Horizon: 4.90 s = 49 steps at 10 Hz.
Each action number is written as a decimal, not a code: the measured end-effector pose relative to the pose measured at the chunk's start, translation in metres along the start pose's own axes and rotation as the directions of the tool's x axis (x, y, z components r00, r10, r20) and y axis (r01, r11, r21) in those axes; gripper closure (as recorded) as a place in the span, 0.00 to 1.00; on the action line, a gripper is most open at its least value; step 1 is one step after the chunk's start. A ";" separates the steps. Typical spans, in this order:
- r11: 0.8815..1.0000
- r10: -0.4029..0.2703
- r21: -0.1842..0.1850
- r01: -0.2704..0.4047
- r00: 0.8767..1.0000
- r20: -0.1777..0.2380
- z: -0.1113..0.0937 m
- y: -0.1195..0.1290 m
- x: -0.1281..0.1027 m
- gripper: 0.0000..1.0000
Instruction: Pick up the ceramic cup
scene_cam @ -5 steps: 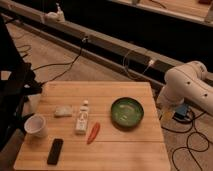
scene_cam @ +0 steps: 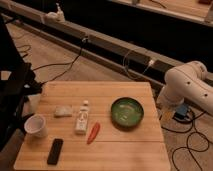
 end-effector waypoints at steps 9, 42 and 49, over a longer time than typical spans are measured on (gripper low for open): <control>1.000 0.000 0.002 0.000 1.000 -0.001 0.000 -0.001 0.000 0.35; 0.488 -0.839 0.423 0.764 0.277 0.468 -0.011 -0.008 -0.523 0.35; 0.390 -0.869 0.452 0.802 0.158 0.469 -0.019 0.019 -0.552 0.35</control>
